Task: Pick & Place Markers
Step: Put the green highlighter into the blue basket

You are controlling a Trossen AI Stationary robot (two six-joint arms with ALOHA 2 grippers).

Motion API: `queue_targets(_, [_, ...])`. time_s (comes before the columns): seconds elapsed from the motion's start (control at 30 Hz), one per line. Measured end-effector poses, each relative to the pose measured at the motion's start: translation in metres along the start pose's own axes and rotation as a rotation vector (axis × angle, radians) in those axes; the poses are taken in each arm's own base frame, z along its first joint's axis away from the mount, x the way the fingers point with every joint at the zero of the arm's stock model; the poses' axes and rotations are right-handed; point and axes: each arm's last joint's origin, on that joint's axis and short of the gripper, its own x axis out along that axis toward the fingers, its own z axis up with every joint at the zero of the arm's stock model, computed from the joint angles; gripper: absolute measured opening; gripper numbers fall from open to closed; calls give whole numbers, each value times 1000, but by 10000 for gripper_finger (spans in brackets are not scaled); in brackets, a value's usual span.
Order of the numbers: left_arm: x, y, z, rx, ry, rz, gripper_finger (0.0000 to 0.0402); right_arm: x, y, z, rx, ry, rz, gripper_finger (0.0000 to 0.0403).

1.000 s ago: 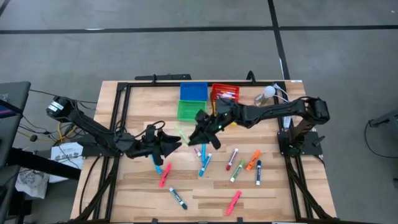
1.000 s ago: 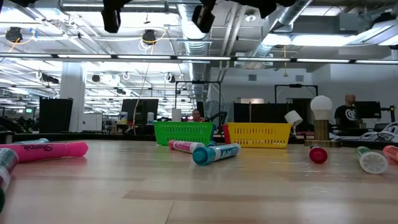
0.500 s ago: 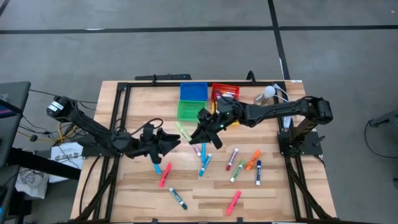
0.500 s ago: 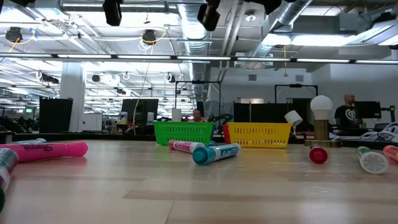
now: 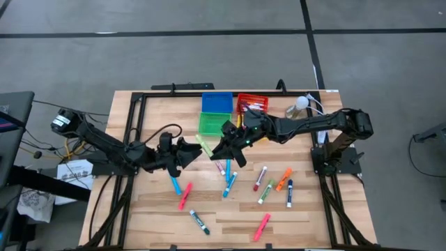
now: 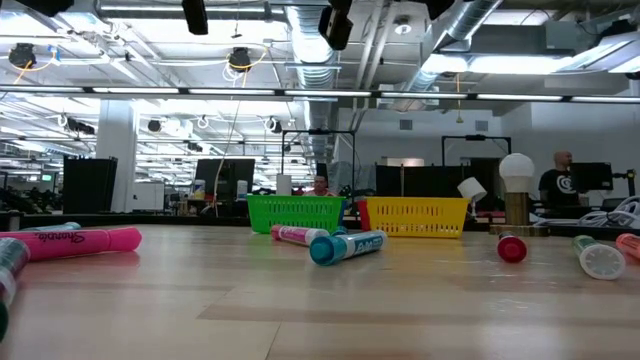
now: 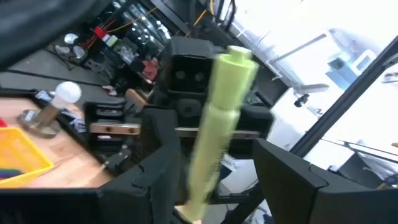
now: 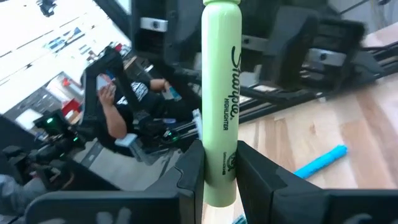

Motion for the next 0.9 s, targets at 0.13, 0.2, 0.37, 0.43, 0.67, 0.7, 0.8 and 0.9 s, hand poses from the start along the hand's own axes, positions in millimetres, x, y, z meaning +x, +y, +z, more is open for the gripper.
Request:
queue_targets(0.13, [3, 4, 4, 3, -13, -6, 200, 0, -1, 2, -5, -22, -19, 61])
queue_targets(0.2, [5, 5, 6, 2, -24, -3, 200, -1, -1, 2, -9, -28, -16, 61])
queue_targets(0.37, [12, 3, 14, 26, -43, -25, 200, -1, -1, 3, -13, -43, -27, 61])
queue_targets(0.43, [14, 2, 16, 41, -49, -28, 200, -1, -1, 4, -17, -51, -26, 61])
queue_targets(0.67, [17, 6, 17, 50, -58, -13, 200, -1, -1, 4, -17, -50, -26, 61])
queue_targets(0.7, [17, 7, 17, 53, -53, -9, 200, -1, -1, 4, -17, -50, -26, 61])
queue_targets(0.8, [19, 9, 14, 53, -44, 1, 200, -1, -1, 4, -17, -50, -25, 61])
queue_targets(0.9, [21, 12, 11, 43, -37, 15, 200, 0, 0, 4, -18, -49, -22, 61])
